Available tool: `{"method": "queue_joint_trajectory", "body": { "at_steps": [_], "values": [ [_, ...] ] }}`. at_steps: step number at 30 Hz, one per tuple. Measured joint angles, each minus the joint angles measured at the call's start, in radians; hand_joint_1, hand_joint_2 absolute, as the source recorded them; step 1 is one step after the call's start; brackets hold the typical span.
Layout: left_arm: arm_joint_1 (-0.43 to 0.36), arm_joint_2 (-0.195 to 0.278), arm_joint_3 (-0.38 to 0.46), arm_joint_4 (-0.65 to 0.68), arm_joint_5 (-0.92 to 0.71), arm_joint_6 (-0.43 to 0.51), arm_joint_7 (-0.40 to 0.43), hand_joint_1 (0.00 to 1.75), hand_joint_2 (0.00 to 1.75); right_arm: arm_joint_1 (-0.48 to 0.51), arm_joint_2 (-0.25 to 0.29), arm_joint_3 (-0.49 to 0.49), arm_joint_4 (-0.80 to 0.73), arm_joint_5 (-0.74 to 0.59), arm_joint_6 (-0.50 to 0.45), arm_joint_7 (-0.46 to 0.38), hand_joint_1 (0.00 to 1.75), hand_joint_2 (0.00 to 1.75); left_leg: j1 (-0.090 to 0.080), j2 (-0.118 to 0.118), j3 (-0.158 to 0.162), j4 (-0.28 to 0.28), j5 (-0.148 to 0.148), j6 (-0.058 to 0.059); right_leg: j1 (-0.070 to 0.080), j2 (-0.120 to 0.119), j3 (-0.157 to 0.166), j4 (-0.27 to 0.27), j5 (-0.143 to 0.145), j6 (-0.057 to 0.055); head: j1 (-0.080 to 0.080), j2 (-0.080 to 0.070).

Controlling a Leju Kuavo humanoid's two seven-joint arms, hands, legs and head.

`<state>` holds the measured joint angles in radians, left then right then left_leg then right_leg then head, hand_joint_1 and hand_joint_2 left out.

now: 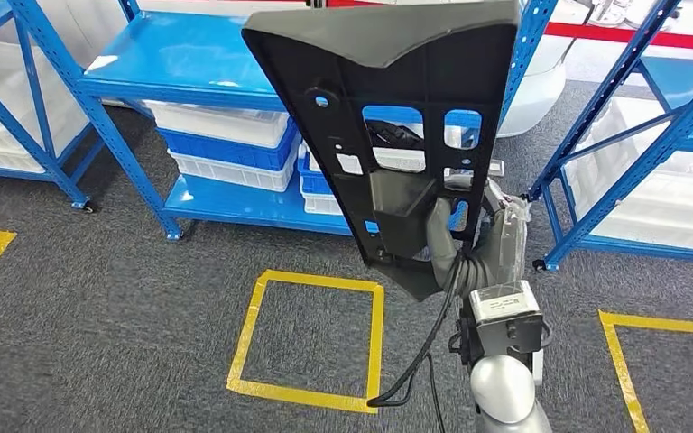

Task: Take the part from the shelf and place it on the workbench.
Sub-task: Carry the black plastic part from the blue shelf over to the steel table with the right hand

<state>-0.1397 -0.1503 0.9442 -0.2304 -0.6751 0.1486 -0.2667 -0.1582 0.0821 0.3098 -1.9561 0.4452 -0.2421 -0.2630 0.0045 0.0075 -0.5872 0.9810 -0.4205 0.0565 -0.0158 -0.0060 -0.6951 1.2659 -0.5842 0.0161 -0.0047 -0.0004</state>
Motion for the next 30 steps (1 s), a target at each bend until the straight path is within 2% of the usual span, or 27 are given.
{"method": "queue_joint_trajectory", "body": {
  "at_steps": [1, 2, 3, 4, 5, 6, 7, 8, 10, 11, 12, 13, 14, 15, 16, 17, 18, 20, 21, 22, 24, 28, 30],
  "values": [
    [0.0, 0.0, 0.002, 0.0, 0.001, 0.0, 0.0, 0.0, 1.75, 0.0, -0.001, 0.0, 0.003, -0.001, -0.001, -0.003, 1.75, 1.75, -0.002, 0.001, -0.017, 0.001, 0.012, 0.0, 0.0, 0.0, 0.01, 0.02, 0.005, 0.008, 0.0, 0.0],
    [0.0, 0.0, 0.004, 0.0, 0.002, 0.0, 0.001, 0.0, 1.75, 0.0, -0.002, 0.0, 0.005, -0.003, -0.001, -0.004, 1.75, 1.75, -0.004, 0.001, -0.033, 0.002, 0.024, -0.002, 0.001, 0.0, 0.039, 0.003, 0.026, 0.017, 0.001, 0.0],
    [0.001, 0.0, 0.006, 0.0, 0.003, 0.0, 0.001, 0.0, 1.75, -0.001, -0.002, 0.0, 0.008, -0.005, 0.0, -0.005, 1.75, 1.75, -0.005, 0.001, -0.048, 0.004, 0.035, -0.004, 0.002, 0.0, 0.084, -0.045, 0.049, 0.024, 0.001, 0.0],
    [0.001, 0.0, 0.007, 0.0, 0.004, 0.001, -0.001, 0.0, 1.75, -0.003, -0.002, 0.0, 0.01, -0.007, 0.003, -0.006, 1.75, 1.75, -0.005, 0.0, -0.062, 0.007, 0.045, -0.007, 0.003, 0.0, 0.137, -0.117, 0.059, 0.024, 0.001, 0.0],
    [0.001, 0.0, 0.009, 0.0, 0.006, 0.001, -0.007, 0.0, 1.75, -0.006, -0.001, 0.0, 0.011, -0.008, 0.006, -0.005, 1.75, 1.75, -0.007, 0.0, -0.073, 0.01, 0.054, -0.011, 0.008, 0.0, 0.192, -0.196, 0.056, 0.019, 0.001, 0.0],
    [0.002, 0.0, 0.011, 0.0, 0.01, 0.002, -0.017, 0.0, 1.75, -0.009, 0.0, 0.0, 0.013, -0.009, 0.01, -0.005, 1.75, 1.75, -0.007, 0.0, -0.079, 0.011, 0.061, -0.017, 0.013, 0.0, 0.226, -0.254, 0.047, 0.011, 0.0, 0.0],
    [0.003, 0.001, 0.013, 0.0, 0.015, 0.004, -0.032, 0.0, 1.75, -0.013, 0.0, 0.001, 0.015, -0.01, 0.013, -0.005, 1.75, 1.75, -0.007, 0.0, -0.082, 0.012, 0.069, -0.022, 0.017, 0.001, 0.244, -0.29, 0.036, 0.003, 0.0, 0.0],
    [0.004, 0.001, 0.016, 0.0, 0.021, 0.005, -0.045, 0.0, 1.75, -0.016, 0.001, 0.001, 0.017, -0.012, 0.016, -0.005, 1.75, 1.75, -0.007, 0.001, -0.083, 0.011, 0.076, -0.028, 0.022, 0.001, 0.248, -0.303, 0.034, -0.003, 0.0, 0.0],
    [0.006, 0.006, 0.025, 0.0, 0.032, 0.011, -0.065, 0.0, 1.75, -0.026, 0.003, 0.002, 0.025, -0.015, 0.025, -0.005, 1.75, 1.75, -0.002, -0.001, -0.085, 0.015, 0.077, -0.04, 0.014, -0.001, 0.238, -0.302, 0.049, -0.016, 0.002, 0.0],
    [0.008, 0.008, 0.03, 0.0, 0.036, 0.013, -0.07, 0.0, 1.75, -0.031, 0.007, 0.003, 0.03, -0.016, 0.029, -0.005, 1.75, 1.75, 0.001, -0.003, -0.093, 0.032, 0.057, -0.046, 0.009, -0.003, 0.234, -0.302, 0.057, -0.025, 0.001, 0.0],
    [0.011, 0.01, 0.035, 0.0, 0.041, 0.016, -0.075, 0.0, 1.75, -0.036, 0.011, 0.004, 0.035, -0.018, 0.033, -0.005, 1.75, 1.75, 0.005, -0.005, -0.106, 0.069, 0.021, -0.053, 0.004, -0.004, 0.229, -0.304, 0.066, -0.033, 0.0, 0.0],
    [0.013, 0.012, 0.038, 0.0, 0.043, 0.017, -0.078, 0.0, 1.75, -0.041, 0.016, 0.006, 0.041, -0.019, 0.036, -0.005, 1.75, 1.75, 0.007, -0.006, -0.125, 0.126, -0.027, -0.06, 0.005, -0.006, 0.225, -0.303, 0.073, -0.038, -0.001, 0.0],
    [0.016, 0.013, 0.041, 0.0, 0.046, 0.017, -0.08, 0.0, 1.75, -0.045, 0.02, 0.008, 0.047, -0.02, 0.039, -0.005, 1.75, 1.75, 0.01, -0.007, -0.145, 0.194, -0.072, -0.066, 0.005, -0.006, 0.219, -0.302, 0.079, -0.04, -0.003, 0.0],
    [0.018, 0.015, 0.045, 0.0, 0.049, 0.017, -0.082, 0.0, 1.75, -0.049, 0.022, 0.01, 0.053, -0.021, 0.043, -0.005, 1.75, 1.75, 0.012, -0.007, -0.161, 0.254, -0.1, -0.072, 0.005, -0.006, 0.213, -0.301, 0.086, -0.039, -0.003, 0.0],
    [0.02, 0.016, 0.049, 0.0, 0.052, 0.017, -0.084, 0.0, 1.75, -0.051, 0.025, 0.013, 0.058, -0.021, 0.045, -0.005, 1.75, 1.75, 0.015, -0.007, -0.163, 0.288, -0.109, -0.077, 0.005, -0.006, 0.208, -0.299, 0.091, -0.037, -0.003, 0.0],
    [0.022, 0.018, 0.054, 0.0, 0.055, 0.018, -0.086, 0.0, 1.75, -0.054, 0.028, 0.015, 0.064, -0.022, 0.047, -0.005, 1.75, 1.75, 0.017, -0.006, -0.147, 0.284, -0.099, -0.079, 0.005, -0.006, 0.202, -0.297, 0.095, -0.035, -0.003, 0.0],
    [0.024, 0.019, 0.058, 0.0, 0.057, 0.018, -0.088, 0.0, 1.75, -0.056, 0.03, 0.018, 0.068, -0.023, 0.047, -0.005, 1.75, 1.75, 0.019, -0.006, -0.112, 0.241, -0.075, -0.079, 0.005, -0.006, 0.197, -0.294, 0.097, -0.033, -0.003, 0.0],
    [0.025, 0.022, 0.062, 0.0, 0.058, 0.018, -0.091, 0.0, 1.75, -0.064, 0.036, 0.02, 0.075, -0.023, 0.048, -0.005, 1.75, 1.75, 0.02, -0.007, -0.021, 0.102, -0.036, -0.073, 0.006, -0.007, 0.19, -0.288, 0.098, -0.029, -0.003, 0.0],
    [0.026, 0.023, 0.063, 0.0, 0.058, 0.019, -0.091, 0.0, 1.75, -0.068, 0.039, 0.021, 0.077, -0.023, 0.048, -0.005, 1.75, 1.75, 0.018, -0.008, 0.008, 0.053, -0.026, -0.067, 0.007, -0.007, 0.186, -0.286, 0.1, -0.026, -0.002, 0.0],
    [0.026, 0.024, 0.063, 0.0, 0.058, 0.019, -0.092, 0.0, 1.75, -0.073, 0.042, 0.022, 0.08, -0.023, 0.049, -0.005, 1.75, 1.75, 0.015, -0.009, 0.021, 0.027, -0.026, -0.061, 0.009, -0.007, 0.182, -0.284, 0.102, -0.022, -0.002, 0.0],
    [0.028, 0.026, 0.065, 0.0, 0.058, 0.02, -0.092, 0.0, 1.75, -0.078, 0.048, 0.023, 0.083, -0.024, 0.051, -0.005, 1.75, 1.75, 0.01, -0.009, 0.017, 0.019, -0.022, -0.05, 0.011, -0.007, 0.174, -0.285, 0.107, -0.012, -0.001, 0.0],
    [0.028, 0.027, 0.074, -0.001, 0.059, 0.022, -0.093, 0.0, 1.75, -0.087, 0.057, 0.024, 0.087, -0.024, 0.058, -0.004, 1.75, 1.75, 0.002, -0.009, 0.009, 0.006, -0.009, -0.049, 0.019, -0.007, 0.166, -0.29, 0.116, -0.015, 0.003, 0.0],
    [0.029, 0.028, 0.078, -0.001, 0.058, 0.022, -0.093, 0.0, 1.75, -0.089, 0.06, 0.024, 0.088, -0.024, 0.059, -0.003, 1.75, 1.75, -0.006, -0.01, 0.006, 0.006, -0.007, -0.043, 0.018, -0.008, 0.162, -0.29, 0.12, -0.008, 0.002, 0.0]
  ]
}}
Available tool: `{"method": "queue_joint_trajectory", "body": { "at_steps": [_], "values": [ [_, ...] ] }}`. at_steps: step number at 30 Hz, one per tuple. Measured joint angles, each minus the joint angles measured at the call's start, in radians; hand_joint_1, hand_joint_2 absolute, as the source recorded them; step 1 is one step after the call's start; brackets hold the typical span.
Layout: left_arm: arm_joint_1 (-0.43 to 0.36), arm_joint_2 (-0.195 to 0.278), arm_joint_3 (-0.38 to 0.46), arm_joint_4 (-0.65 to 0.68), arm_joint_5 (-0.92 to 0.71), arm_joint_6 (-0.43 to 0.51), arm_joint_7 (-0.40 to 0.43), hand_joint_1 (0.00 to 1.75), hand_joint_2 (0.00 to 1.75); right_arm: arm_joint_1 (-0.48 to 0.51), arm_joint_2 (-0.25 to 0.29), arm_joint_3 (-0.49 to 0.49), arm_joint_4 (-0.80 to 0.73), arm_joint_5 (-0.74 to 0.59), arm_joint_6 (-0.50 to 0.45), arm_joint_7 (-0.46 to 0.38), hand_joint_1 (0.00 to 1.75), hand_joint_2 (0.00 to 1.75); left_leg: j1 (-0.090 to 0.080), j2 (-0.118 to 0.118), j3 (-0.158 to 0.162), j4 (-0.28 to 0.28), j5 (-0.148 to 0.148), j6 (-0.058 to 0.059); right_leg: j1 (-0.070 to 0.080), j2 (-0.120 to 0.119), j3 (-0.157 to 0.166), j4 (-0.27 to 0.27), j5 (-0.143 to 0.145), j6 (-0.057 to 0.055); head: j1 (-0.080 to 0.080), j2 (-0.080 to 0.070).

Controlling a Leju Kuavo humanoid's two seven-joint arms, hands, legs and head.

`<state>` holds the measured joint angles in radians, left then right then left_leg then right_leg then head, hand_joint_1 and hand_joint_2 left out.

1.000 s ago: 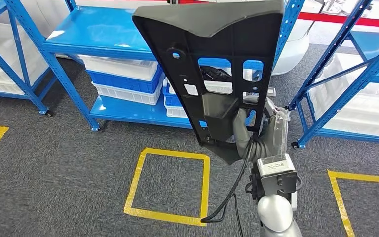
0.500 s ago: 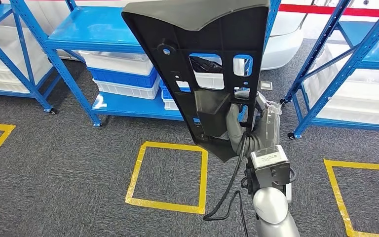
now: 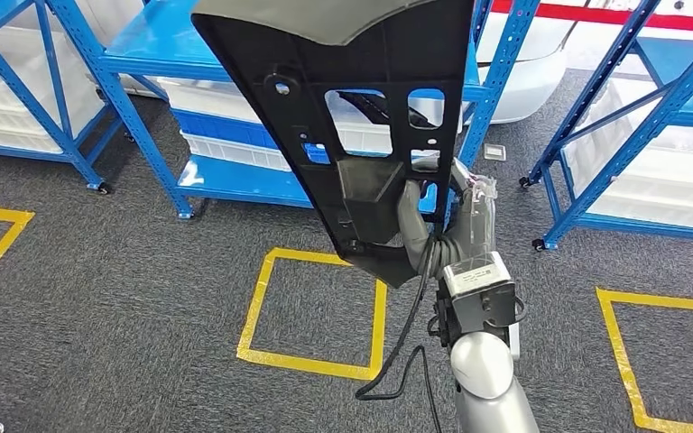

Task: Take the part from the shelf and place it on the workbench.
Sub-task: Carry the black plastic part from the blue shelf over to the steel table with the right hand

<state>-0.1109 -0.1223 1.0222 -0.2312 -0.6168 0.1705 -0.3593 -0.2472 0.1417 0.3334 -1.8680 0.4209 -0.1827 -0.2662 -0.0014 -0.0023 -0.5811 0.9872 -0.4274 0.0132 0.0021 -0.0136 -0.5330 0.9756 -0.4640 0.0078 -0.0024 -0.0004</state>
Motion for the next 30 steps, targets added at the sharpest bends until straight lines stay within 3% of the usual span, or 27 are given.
{"method": "queue_joint_trajectory", "body": {
  "at_steps": [6, 10, 12, 15, 16, 17, 18, 19, 21, 23, 26, 28, 30],
  "values": [
    [0.0, 0.001, 0.002, 0.0, -0.002, 0.0, 0.0, 0.0, 1.75, -0.002, 0.008, 0.0, 0.0, 0.029, 0.0, 0.012, 1.75, 1.75, -0.008, 0.001, -0.008, 0.0, 0.008, 0.015, -0.006, 0.0, -0.009, -0.002, 0.009, 0.014, 0.0, 0.0],
    [0.0, 0.005, 0.006, 0.0, -0.002, 0.0, 0.0, 0.0, 1.75, 0.0, 0.009, -0.001, 0.0, 0.037, 0.0, 0.012, 1.75, 1.75, -0.008, 0.0, -0.012, -0.002, 0.014, 0.036, -0.02, -0.002, -0.01, -0.01, 0.019, 0.037, -0.001, 0.0],
    [0.0, 0.005, 0.008, 0.0, -0.002, -0.001, 0.0, 0.0, 1.75, 0.004, 0.009, -0.001, 0.001, 0.038, 0.0, 0.005, 1.75, 1.75, 0.003, 0.0, -0.011, -0.015, 0.025, 0.046, -0.017, -0.001, -0.031, 0.034, -0.011, 0.032, 0.001, 0.0],
    [0.001, 0.005, 0.01, 0.0, -0.002, -0.002, 0.0, 0.0, 1.75, 0.022, 0.004, -0.001, 0.004, 0.037, -0.002, -0.011, 1.75, 1.75, 0.007, -0.007, -0.02, -0.018, 0.036, 0.049, -0.018, 0.005, -0.113, 0.221, -0.105, 0.016, 0.005, 0.0],
    [0.002, 0.005, 0.01, 0.0, -0.002, -0.002, 0.0, 0.0, 1.75, 0.031, 0.002, -0.001, 0.006, 0.036, -0.003, -0.016, 1.75, 1.75, 0.008, -0.012, -0.024, -0.018, 0.038, 0.046, -0.019, 0.006, -0.131, 0.269, -0.123, 0.017, 0.005, 0.0],
    [0.003, 0.005, 0.01, 0.0, -0.002, -0.002, 0.0, 0.0, 1.75, 0.04, -0.001, -0.001, 0.008, 0.036, -0.003, -0.02, 1.75, 1.75, 0.008, -0.018, -0.029, -0.016, 0.041, 0.043, -0.021, 0.007, -0.131, 0.28, -0.125, 0.023, 0.005, 0.0],
    [0.004, 0.005, 0.01, 0.0, -0.001, -0.002, 0.0, 0.0, 1.75, 0.048, -0.003, -0.001, 0.009, 0.035, -0.004, -0.024, 1.75, 1.75, 0.009, -0.025, -0.033, -0.013, 0.043, 0.039, -0.023, 0.008, -0.111, 0.25, -0.111, 0.032, 0.005, 0.0],
    [0.004, 0.005, 0.01, 0.0, -0.001, -0.002, -0.001, 0.0, 1.75, 0.055, -0.005, -0.001, 0.009, 0.035, -0.005, -0.03, 1.75, 1.75, 0.011, -0.032, -0.037, -0.009, 0.045, 0.035, -0.028, 0.012, -0.072, 0.183, -0.087, 0.041, 0.005, 0.0],
    [0.005, 0.005, 0.011, -0.001, -0.001, -0.001, -0.003, 0.0, 1.75, 0.069, -0.009, 0.0, 0.01, 0.033, -0.01, -0.042, 1.75, 1.75, 0.011, -0.047, -0.048, 0.005, 0.045, 0.022, -0.033, 0.034, -0.008, 0.062, -0.05, 0.048, 0.006, 0.0],
    [0.007, 0.006, 0.011, -0.001, -0.001, -0.001, -0.006, 0.0, 1.75, 0.086, -0.013, 0.001, 0.011, 0.032, -0.014, -0.052, 1.75, 1.75, 0.01, -0.058, -0.056, 0.013, 0.047, 0.009, -0.028, 0.046, 0.008, 0.029, -0.041, 0.035, 0.006, 0.0],
    [0.013, 0.006, 0.015, -0.001, -0.001, -0.001, -0.008, 0.0, 1.75, 0.099, -0.015, 0.005, 0.012, 0.031, -0.016, -0.058, 1.75, 1.75, 0.015, -0.06, -0.069, 0.022, 0.046, -0.006, -0.027, 0.032, 0.005, 0.033, -0.03, 0.009, 0.004, 0.0],
    [0.014, 0.006, 0.016, -0.001, -0.001, -0.001, -0.008, 0.0, 1.75, 0.105, -0.016, 0.008, 0.012, 0.03, -0.019, -0.062, 1.75, 1.75, 0.019, -0.034, -0.099, 0.093, -0.002, -0.014, -0.03, 0.018, 0.002, 0.031, -0.024, -0.004, -0.001, 0.0],
    [0.013, 0.006, 0.016, -0.001, -0.002, -0.001, -0.009, 0.0, 1.75, 0.114, -0.019, 0.008, 0.012, 0.029, -0.024, -0.067, 1.75, 1.75, 0.019, -0.008, -0.155, 0.228, -0.077, -0.022, -0.023, 0.001, -0.003, 0.032, -0.021, -0.009, -0.006, 0.0]
  ]
}}
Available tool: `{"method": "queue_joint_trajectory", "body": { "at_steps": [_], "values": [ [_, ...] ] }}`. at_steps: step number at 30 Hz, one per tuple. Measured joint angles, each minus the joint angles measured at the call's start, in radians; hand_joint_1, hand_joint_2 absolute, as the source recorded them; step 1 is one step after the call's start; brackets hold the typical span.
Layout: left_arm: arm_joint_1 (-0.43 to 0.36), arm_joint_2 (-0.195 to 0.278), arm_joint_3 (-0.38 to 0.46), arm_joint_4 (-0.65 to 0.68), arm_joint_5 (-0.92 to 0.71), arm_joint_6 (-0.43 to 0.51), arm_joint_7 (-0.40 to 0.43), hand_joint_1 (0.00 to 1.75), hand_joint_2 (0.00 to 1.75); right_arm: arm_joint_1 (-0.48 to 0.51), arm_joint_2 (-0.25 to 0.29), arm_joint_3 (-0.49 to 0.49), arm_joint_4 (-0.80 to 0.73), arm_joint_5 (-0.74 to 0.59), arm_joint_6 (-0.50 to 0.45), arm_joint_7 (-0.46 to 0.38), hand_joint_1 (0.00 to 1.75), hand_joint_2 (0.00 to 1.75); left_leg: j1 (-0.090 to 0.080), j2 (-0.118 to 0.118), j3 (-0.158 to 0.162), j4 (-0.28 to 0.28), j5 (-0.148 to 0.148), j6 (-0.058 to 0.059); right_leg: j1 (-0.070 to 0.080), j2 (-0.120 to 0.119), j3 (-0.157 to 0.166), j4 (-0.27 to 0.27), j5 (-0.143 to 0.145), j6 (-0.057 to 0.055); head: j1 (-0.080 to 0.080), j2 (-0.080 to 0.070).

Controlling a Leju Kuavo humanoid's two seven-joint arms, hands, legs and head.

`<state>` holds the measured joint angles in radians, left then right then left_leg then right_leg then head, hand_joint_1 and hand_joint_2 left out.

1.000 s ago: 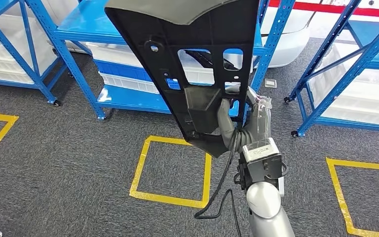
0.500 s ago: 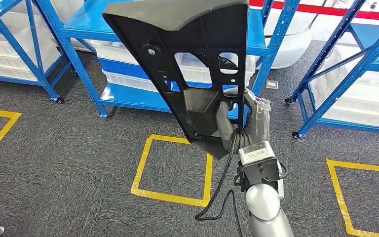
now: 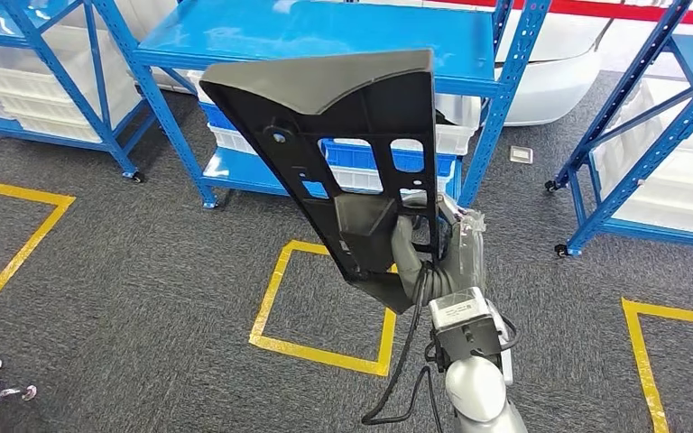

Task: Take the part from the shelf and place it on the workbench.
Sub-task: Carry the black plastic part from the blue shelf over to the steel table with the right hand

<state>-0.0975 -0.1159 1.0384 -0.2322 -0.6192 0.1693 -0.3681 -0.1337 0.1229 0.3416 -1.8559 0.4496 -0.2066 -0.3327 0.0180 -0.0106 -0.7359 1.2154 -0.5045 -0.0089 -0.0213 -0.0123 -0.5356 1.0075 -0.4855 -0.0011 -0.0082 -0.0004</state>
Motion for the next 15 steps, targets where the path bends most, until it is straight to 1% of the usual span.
{"method": "queue_joint_trajectory", "body": {
  "at_steps": [1, 2, 3, 4, 5, 6, 7, 8, 10, 11, 12, 13, 14, 15],
  "values": [
    [0.0, 0.0, 0.0, 0.0, -0.001, 0.0, 0.0, 0.0, 1.75, 0.005, -0.002, 0.0, 0.0, 0.0, -0.003, -0.002, 1.75, 1.75, 0.0, 0.005, -0.022, 0.056, -0.024, -0.002, 0.003, -0.009, -0.002, 0.0, 0.001, -0.001, 0.0, 0.0],
    [0.001, -0.001, 0.0, 0.0, -0.002, 0.0, 0.0, 0.0, 1.75, 0.009, -0.004, 0.0, 0.0, -0.001, -0.005, -0.004, 1.75, 1.75, 0.0, 0.007, -0.028, 0.082, -0.031, -0.001, 0.006, -0.018, -0.004, 0.0, 0.001, -0.002, 0.0, 0.0],
    [0.002, -0.001, 0.0, 0.0, -0.004, 0.0, 0.001, 0.0, 1.75, 0.012, -0.006, 0.0, 0.0, -0.001, -0.007, -0.005, 1.75, 1.75, 0.0, 0.009, -0.013, 0.066, -0.02, 0.003, 0.009, -0.027, -0.005, 0.0, 0.001, -0.003, 0.0, 0.0],
    [0.002, -0.001, 0.0, 0.0, -0.005, 0.0, 0.002, 0.0, 1.75, 0.014, -0.008, 0.0, 0.0, -0.001, -0.008, -0.006, 1.75, 1.75, -0.002, 0.013, 0.023, 0.012, 0.004, 0.009, 0.012, -0.035, -0.005, 0.0, 0.001, -0.003, 0.0, 0.0],
    [0.002, 0.0, 0.0, 0.0, -0.008, 0.001, 0.003, 0.0, 1.75, 0.015, -0.009, 0.0, -0.001, -0.002, -0.01, -0.007, 1.75, 1.75, -0.005, 0.026, 0.069, -0.064, 0.028, 0.018, 0.014, -0.042, -0.004, 0.0, 0.001, -0.002, 0.0, 0.0],
    [0.001, 0.0, 0.0, 0.0, -0.011, 0.003, 0.007, 0.0, 1.75, 0.017, -0.009, 0.0, -0.002, -0.002, -0.012, -0.008, 1.75, 1.75, -0.01, 0.039, 0.108, -0.129, 0.046, 0.027, 0.019, -0.049, -0.004, 0.0, 0.001, -0.002, 0.001, 0.0],
    [0.0, 0.0, 0.0, 0.0, -0.015, 0.006, 0.012, 0.0, 1.75, 0.021, -0.01, 0.0, -0.004, -0.002, -0.014, -0.01, 1.75, 1.75, -0.016, 0.051, 0.134, -0.174, 0.056, 0.034, 0.021, -0.056, -0.004, 0.0, 0.001, -0.001, 0.001, 0.0],
    [-0.001, 0.0, -0.001, 0.0, -0.018, 0.011, 0.018, 0.0, 1.75, 0.028, -0.01, 0.0, -0.006, -0.002, -0.017, -0.012, 1.75, 1.75, -0.021, 0.057, 0.144, -0.196, 0.058, 0.039, 0.023, -0.063, -0.004, -0.001, 0.0, 0.0, 0.001, 0.0],
    [0.0, 0.0, 0.0, 0.0, -0.018, 0.024, 0.033, 0.0, 1.75, 0.046, -0.01, 0.001, -0.011, -0.002, -0.022, -0.016, 1.75, 1.75, -0.025, 0.043, 0.143, -0.202, 0.062, 0.046, 0.025, -0.075, -0.002, -0.004, 0.0, 0.006, 0.001, 0.0],
    [0.0, 0.0, 0.001, 0.0, -0.014, 0.031, 0.039, 0.0, 1.75, 0.053, -0.01, 0.003, -0.013, -0.002, -0.022, -0.02, 1.75, 1.75, -0.023, 0.035, 0.145, -0.209, 0.067, 0.05, 0.025, -0.07, -0.004, 0.001, -0.004, 0.01, 0.001, 0.0],
    [0.0, -0.001, 0.004, 0.0, -0.009, 0.037, 0.044, 0.0, 1.75, 0.059, -0.01, 0.006, -0.014, -0.004, -0.02, -0.024, 1.75, 1.75, -0.02, 0.027, 0.148, -0.217, 0.074, 0.055, 0.024, -0.056, -0.012, 0.019, -0.016, 0.012, 0.001, 0.0],
    [-0.001, -0.002, 0.008, 0.0, -0.004, 0.043, 0.046, 0.0, 1.75, 0.064, -0.011, 0.008, -0.015, -0.006, -0.017, -0.027, 1.75, 1.75, -0.016, 0.02, 0.15, -0.224, 0.08, 0.06, 0.024, -0.036, -0.028, 0.056, -0.036, 0.011, 0.003, 0.0],
    [-0.002, -0.004, 0.012, 0.0, 0.0, 0.048, 0.048, 0.0, 1.75, 0.07, -0.012, 0.011, -0.014, -0.008, -0.013, -0.031, 1.75, 1.75, -0.014, 0.013, 0.149, -0.227, 0.083, 0.063, 0.021, -0.015, -0.055, 0.115, -0.065, 0.009, 0.004, 0.0],
    [-0.003, -0.005, 0.016, 0.0, 0.005, 0.052, 0.049, 0.0, 1.75, 0.076, -0.012, 0.013, -0.012, -0.01, -0.009, -0.035, 1.75, 1.75, -0.014, 0.003, 0.147, -0.227, 0.085, 0.066, 0.019, -0.002, -0.087, 0.185, -0.095, 0.006, 0.006, 0.0]
  ]
}}
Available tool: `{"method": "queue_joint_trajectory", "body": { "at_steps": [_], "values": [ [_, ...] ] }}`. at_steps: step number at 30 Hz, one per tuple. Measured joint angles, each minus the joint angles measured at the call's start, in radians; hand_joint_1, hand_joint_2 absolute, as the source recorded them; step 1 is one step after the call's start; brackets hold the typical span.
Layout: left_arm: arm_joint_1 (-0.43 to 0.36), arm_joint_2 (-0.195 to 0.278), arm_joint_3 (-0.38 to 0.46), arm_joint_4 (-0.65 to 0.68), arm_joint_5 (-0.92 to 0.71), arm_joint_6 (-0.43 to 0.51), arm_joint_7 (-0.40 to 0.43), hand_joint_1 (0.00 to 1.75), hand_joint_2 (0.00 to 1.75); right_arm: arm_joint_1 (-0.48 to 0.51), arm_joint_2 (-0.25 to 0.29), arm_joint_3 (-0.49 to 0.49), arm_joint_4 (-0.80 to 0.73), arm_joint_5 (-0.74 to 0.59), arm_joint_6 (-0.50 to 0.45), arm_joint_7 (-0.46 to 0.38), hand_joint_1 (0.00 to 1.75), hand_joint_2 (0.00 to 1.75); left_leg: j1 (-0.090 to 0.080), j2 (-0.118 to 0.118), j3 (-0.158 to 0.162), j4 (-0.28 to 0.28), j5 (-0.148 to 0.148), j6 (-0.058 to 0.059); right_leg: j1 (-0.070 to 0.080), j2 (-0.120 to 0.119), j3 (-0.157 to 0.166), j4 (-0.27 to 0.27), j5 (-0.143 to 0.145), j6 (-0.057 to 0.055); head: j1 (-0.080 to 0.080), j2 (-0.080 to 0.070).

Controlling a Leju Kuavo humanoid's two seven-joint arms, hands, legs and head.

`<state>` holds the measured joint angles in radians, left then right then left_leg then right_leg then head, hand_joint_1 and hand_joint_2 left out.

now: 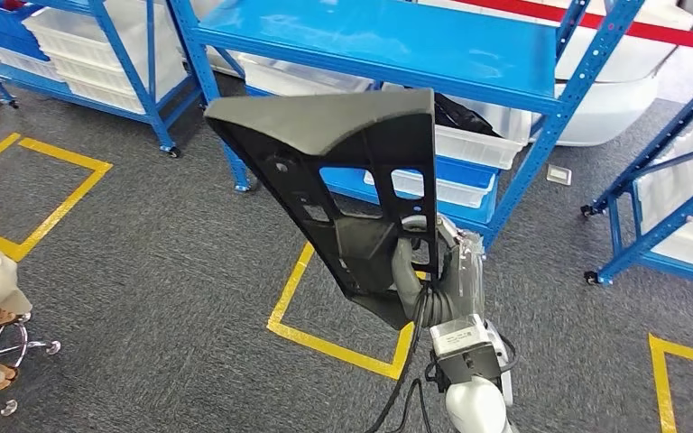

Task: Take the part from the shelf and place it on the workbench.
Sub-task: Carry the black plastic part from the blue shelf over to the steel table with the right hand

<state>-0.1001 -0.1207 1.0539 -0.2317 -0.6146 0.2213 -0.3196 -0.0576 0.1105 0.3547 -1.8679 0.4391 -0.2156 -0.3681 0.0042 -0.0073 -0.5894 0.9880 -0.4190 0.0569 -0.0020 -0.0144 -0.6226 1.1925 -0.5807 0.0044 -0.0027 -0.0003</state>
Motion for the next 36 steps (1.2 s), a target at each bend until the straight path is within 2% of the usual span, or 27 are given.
{"method": "queue_joint_trajectory", "body": {
  "at_steps": [1, 2, 3, 5, 6, 7, 8, 10, 11, 13, 15, 16, 17, 18, 19, 20, 22, 24, 26, 27, 28, 30, 31, 32, 33, 34, 36],
  "values": [
    [0.0, -0.001, 0.003, 0.0, 0.003, 0.004, 0.0, 0.0, 1.75, 0.007, -0.001, 0.002, 0.003, -0.002, 0.003, -0.003, 1.75, 1.75, 0.0, -0.011, -0.002, 0.0, 0.001, 0.0, -0.002, 0.005, -0.028, 0.06, -0.021, 0.001, 0.001, 0.0],
    [0.001, -0.002, 0.006, 0.0, 0.006, 0.007, 0.001, 0.0, 1.75, 0.014, -0.002, 0.003, 0.006, -0.003, 0.006, -0.007, 1.75, 1.75, 0.0, -0.023, -0.004, 0.001, 0.002, -0.001, -0.003, 0.007, -0.043, 0.094, -0.03, 0.005, 0.001, 0.0],
    [0.002, -0.003, 0.008, 0.001, 0.009, 0.01, 0.003, 0.0, 1.75, 0.019, -0.003, 0.005, 0.009, -0.004, 0.008, -0.01, 1.75, 1.75, 0.0, -0.034, -0.005, 0.001, 0.003, -0.003, -0.005, 0.008, -0.038, 0.086, -0.021, 0.013, 0.002, 0.0],
    [0.003, -0.008, 0.017, 0.001, 0.015, 0.02, 0.01, 0.0, 1.75, 0.025, -0.004, 0.011, 0.013, -0.01, 0.018, -0.021, 1.75, 1.75, 0.0, -0.057, -0.006, 0.005, 0.005, -0.007, -0.012, 0.023, 0.025, -0.038, 0.034, 0.032, 0.002, 0.0],
    [0.003, -0.01, 0.021, 0.001, 0.019, 0.026, 0.014, 0.0, 1.75, 0.027, -0.005, 0.015, 0.016, -0.014, 0.023, -0.027, 1.75, 1.75, -0.001, -0.068, -0.008, 0.009, 0.004, -0.011, -0.015, 0.038, 0.057, -0.107, 0.058, 0.037, 0.002, 0.0],
    [0.003, -0.012, 0.025, 0.001, 0.023, 0.032, 0.017, 0.0, 1.75, 0.029, -0.004, 0.02, 0.02, -0.018, 0.029, -0.033, 1.75, 1.75, -0.003, -0.076, -0.011, 0.013, 0.004, -0.015, -0.017, 0.048, 0.079, -0.158, 0.075, 0.036, 0.002, 0.0],
    [0.004, -0.013, 0.028, 0.001, 0.026, 0.037, 0.019, 0.0, 1.75, 0.03, -0.004, 0.024, 0.024, -0.022, 0.033, -0.039, 1.75, 1.75, -0.003, -0.083, -0.015, 0.016, 0.004, -0.02, -0.016, 0.054, 0.089, -0.183, 0.082, 0.031, 0.001, 0.0],
    [0.008, -0.015, 0.034, 0.002, 0.03, 0.043, 0.021, 0.0, 1.75, 0.031, -0.003, 0.03, 0.032, -0.026, 0.038, -0.044, 1.75, 1.75, 0.0, -0.094, -0.023, 0.017, 0.007, -0.032, -0.014, 0.043, 0.091, -0.188, 0.087, 0.016, 0.0, 0.0],
    [0.01, -0.016, 0.037, 0.002, 0.03, 0.044, 0.022, 0.0, 1.75, 0.031, -0.002, 0.033, 0.035, -0.027, 0.039, -0.045, 1.75, 1.75, 0.003, -0.091, -0.026, 0.02, 0.006, -0.038, -0.015, 0.036, 0.092, -0.19, 0.09, 0.009, 0.0, 0.0],
    [0.012, -0.019, 0.044, 0.002, 0.031, 0.045, 0.022, 0.0, 1.75, 0.031, 0.002, 0.037, 0.041, -0.027, 0.039, -0.046, 1.75, 1.75, 0.006, -0.054, -0.051, 0.07, -0.025, -0.049, -0.02, 0.019, 0.094, -0.193, 0.095, -0.004, -0.004, 0.0],
    [0.011, -0.022, 0.047, 0.002, 0.032, 0.046, 0.023, 0.0, 1.75, 0.031, 0.005, 0.04, 0.047, -0.032, 0.042, -0.047, 1.75, 1.75, 0.008, -0.01, -0.108, 0.192, -0.09, -0.059, -0.017, 0.0, 0.094, -0.193, 0.094, -0.011, -0.01, 0.0],
    [0.01, -0.023, 0.049, 0.002, 0.032, 0.046, 0.023, 0.0, 1.75, 0.031, 0.005, 0.041, 0.049, -0.037, 0.046, -0.048, 1.75, 1.75, 0.011, -0.002, -0.14, 0.259, -0.117, -0.063, -0.015, -0.01, 0.093, -0.193, 0.094, -0.013, -0.01, 0.0],
    [0.01, -0.023, 0.05, 0.002, 0.033, 0.046, 0.024, 0.0, 1.75, 0.031, 0.005, 0.042, 0.053, -0.043, 0.05, -0.05, 1.75, 1.75, 0.013, 0.002, -0.162, 0.303, -0.13, -0.066, -0.014, -0.021, 0.093, -0.193, 0.093, -0.013, -0.01, 0.0],
    [0.011, -0.024, 0.051, 0.002, 0.034, 0.046, 0.024, 0.0, 1.75, 0.03, 0.005, 0.043, 0.057, -0.048, 0.055, -0.052, 1.75, 1.75, 0.015, 0.004, -0.166, 0.313, -0.125, -0.068, -0.014, -0.031, 0.093, -0.193, 0.092, -0.014, -0.01, 0.0],
    [0.011, -0.024, 0.052, 0.002, 0.035, 0.045, 0.024, 0.0, 1.75, 0.029, 0.005, 0.044, 0.062, -0.052, 0.058, -0.053, 1.75, 1.75, 0.016, 0.007, -0.152, 0.286, -0.104, -0.068, -0.014, -0.041, 0.093, -0.193, 0.092, -0.014, -0.01, 0.0],
    [0.011, -0.024, 0.052, 0.002, 0.035, 0.045, 0.024, 0.0, 1.75, 0.026, 0.005, 0.044, 0.067, -0.055, 0.059, -0.056, 1.75, 1.75, 0.017, 0.017, -0.119, 0.225, -0.073, -0.067, -0.014, -0.05, 0.095, -0.193, 0.09, -0.014, -0.01, 0.0],
    [0.01, -0.024, 0.052, 0.002, 0.034, 0.044, 0.023, 0.0, 1.75, 0.016, 0.005, 0.044, 0.077, -0.061, 0.06, -0.063, 1.75, 1.75, 0.012, 0.056, -0.045, 0.091, -0.025, -0.059, -0.007, -0.065, 0.098, -0.192, 0.086, -0.008, -0.01, 0.0],
    [0.008, -0.026, 0.052, 0.002, 0.031, 0.043, 0.022, 0.0, 1.75, 0.004, 0.005, 0.044, 0.087, -0.07, 0.057, -0.073, 1.75, 1.75, 0.003, 0.073, -0.017, 0.033, -0.015, -0.048, 0.0, -0.079, 0.099, -0.192, 0.082, 0.0, -0.006, 0.0],
    [0.008, -0.026, 0.052, 0.002, 0.029, 0.042, 0.021, 0.0, 1.75, -0.006, 0.004, 0.044, 0.095, -0.081, 0.053, -0.078, 1.75, 1.75, -0.001, 0.05, -0.019, 0.027, -0.013, -0.035, 0.004, -0.097, 0.101, -0.194, 0.079, 0.01, -0.003, 0.0],
    [0.009, -0.027, 0.052, 0.002, 0.028, 0.042, 0.021, 0.0, 1.75, -0.014, 0.004, 0.044, 0.099, -0.088, 0.052, -0.079, 1.75, 1.75, -0.001, 0.04, -0.016, 0.021, -0.009, -0.028, 0.003, -0.091, 0.1, -0.188, 0.074, 0.015, -0.002, 0.0],
    [0.009, -0.027, 0.052, 0.002, 0.028, 0.042, 0.022, 0.0, 1.75, -0.024, 0.003, 0.044, 0.104, -0.095, 0.05, -0.078, 1.75, 1.75, 0.001, 0.03, -0.013, 0.015, -0.004, -0.021, 0.003, -0.073, 0.091, -0.166, 0.06, 0.017, -0.001, 0.0],
    [0.007, -0.028, 0.052, 0.002, 0.027, 0.042, 0.023, 0.0, 1.75, -0.046, -0.002, 0.044, 0.117, -0.107, 0.043, -0.075, 1.75, 1.75, 0.003, 0.01, -0.01, 0.008, 0.003, -0.009, -0.004, -0.02, 0.043, -0.06, 0.011, 0.012, 0.002, 0.0],
    [0.005, -0.028, 0.052, 0.002, 0.027, 0.042, 0.025, 0.0, 1.75, -0.054, -0.005, 0.044, 0.126, -0.111, 0.04, -0.073, 1.75, 1.75, 0.003, -0.001, -0.012, 0.008, 0.004, -0.006, -0.005, -0.004, 0.007, 0.009, -0.016, 0.008, 0.003, 0.0],
    [0.004, -0.028, 0.052, 0.002, 0.027, 0.041, 0.026, 0.0, 1.75, -0.06, -0.007, 0.044, 0.135, -0.114, 0.037, -0.07, 1.75, 1.75, 0.003, -0.014, -0.013, 0.008, 0.005, -0.004, -0.007, 0.004, -0.023, 0.065, -0.033, 0.008, 0.003, 0.0],
    [0.004, -0.028, 0.052, 0.002, 0.026, 0.041, 0.027, 0.0, 1.75, -0.064, -0.01, 0.043, 0.145, -0.116, 0.035, -0.067, 1.75, 1.75, 0.003, -0.028, -0.014, 0.009, 0.005, -0.004, -0.008, 0.007, -0.039, 0.09, -0.034, 0.013, 0.003, 0.0],
    [0.004, -0.029, 0.052, 0.002, 0.026, 0.04, 0.029, 0.0, 1.75, -0.069, -0.011, 0.043, 0.154, -0.117, 0.034, -0.065, 1.75, 1.75, 0.003, -0.041, -0.015, 0.01, 0.006, -0.004, -0.01, 0.009, -0.035, 0.075, -0.019, 0.022, 0.003, 0.0],
    [0.005, -0.029, 0.052, 0.002, 0.026, 0.035, 0.031, 0.0, 1.75, -0.081, -0.012, 0.044, 0.166, -0.119, 0.032, -0.062, 1.75, 1.75, 0.004, -0.067, -0.017, 0.018, 0.005, -0.008, -0.017, 0.028, 0.018, -0.049, 0.041, 0.043, 0.004, 0.0]
  ]
}}
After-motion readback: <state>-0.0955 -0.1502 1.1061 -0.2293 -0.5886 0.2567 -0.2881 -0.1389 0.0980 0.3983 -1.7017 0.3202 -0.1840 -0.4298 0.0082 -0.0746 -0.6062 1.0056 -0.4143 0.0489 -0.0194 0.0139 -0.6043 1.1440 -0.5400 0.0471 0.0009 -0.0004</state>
